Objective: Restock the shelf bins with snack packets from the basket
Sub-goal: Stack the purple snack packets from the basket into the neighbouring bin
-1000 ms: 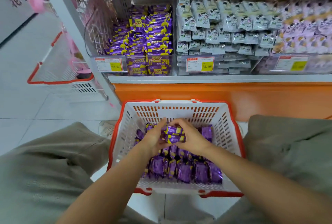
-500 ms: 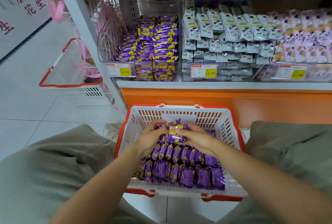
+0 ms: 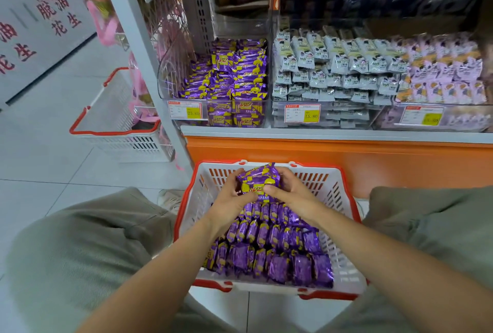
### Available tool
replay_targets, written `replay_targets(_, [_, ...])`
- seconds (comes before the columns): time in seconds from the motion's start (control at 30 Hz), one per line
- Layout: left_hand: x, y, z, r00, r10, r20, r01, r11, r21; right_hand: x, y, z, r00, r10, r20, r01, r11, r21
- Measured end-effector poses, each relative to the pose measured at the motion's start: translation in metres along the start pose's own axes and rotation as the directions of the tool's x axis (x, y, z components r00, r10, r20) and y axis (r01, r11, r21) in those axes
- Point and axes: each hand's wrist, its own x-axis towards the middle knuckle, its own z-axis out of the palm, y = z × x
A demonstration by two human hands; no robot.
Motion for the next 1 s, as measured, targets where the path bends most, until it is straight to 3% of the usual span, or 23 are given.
replay_targets(0.23, [-0.009,0.018,0.002,0.999,0.025,0.044,-0.019,0.990,-0.137,-0.011,-0.025,0.008,1.000,-0.014,0.013,0.016,0.984,-0.175])
replay_targets(0.4, [-0.017,0.042,-0.009,1.000,-0.026,-0.003,0.026,0.999,0.029,-0.015,-0.057,0.015,0.998,-0.044,0.047,0.056,0.957,-0.284])
replay_targets(0.63, [-0.019,0.112,-0.037,0.984,0.177,0.013,-0.176,0.968,0.177,0.003,-0.111,0.020,0.981,-0.191,0.013,0.183,0.912,-0.368])
replay_targets(0.73, [-0.007,0.154,-0.053,0.967,0.243,-0.080,-0.218,0.947,0.237,0.018,-0.148,0.020,0.952,-0.306,0.007,0.286,0.880,-0.378])
replay_targets(0.87, [0.024,0.196,-0.066,0.894,0.365,-0.259,-0.277,0.906,0.320,0.045,-0.188,0.018,0.857,-0.516,-0.015,0.420,0.714,-0.560])
replay_targets(0.93, [0.042,0.206,-0.070,0.875,0.388,-0.290,-0.269,0.887,0.375,0.062,-0.201,0.020,0.850,-0.527,0.008,0.360,0.569,-0.739])
replay_targets(1.0, [0.063,0.211,-0.073,0.872,0.392,-0.294,-0.242,0.867,0.436,0.079,-0.208,0.023,0.902,-0.429,0.046,0.249,0.431,-0.867])
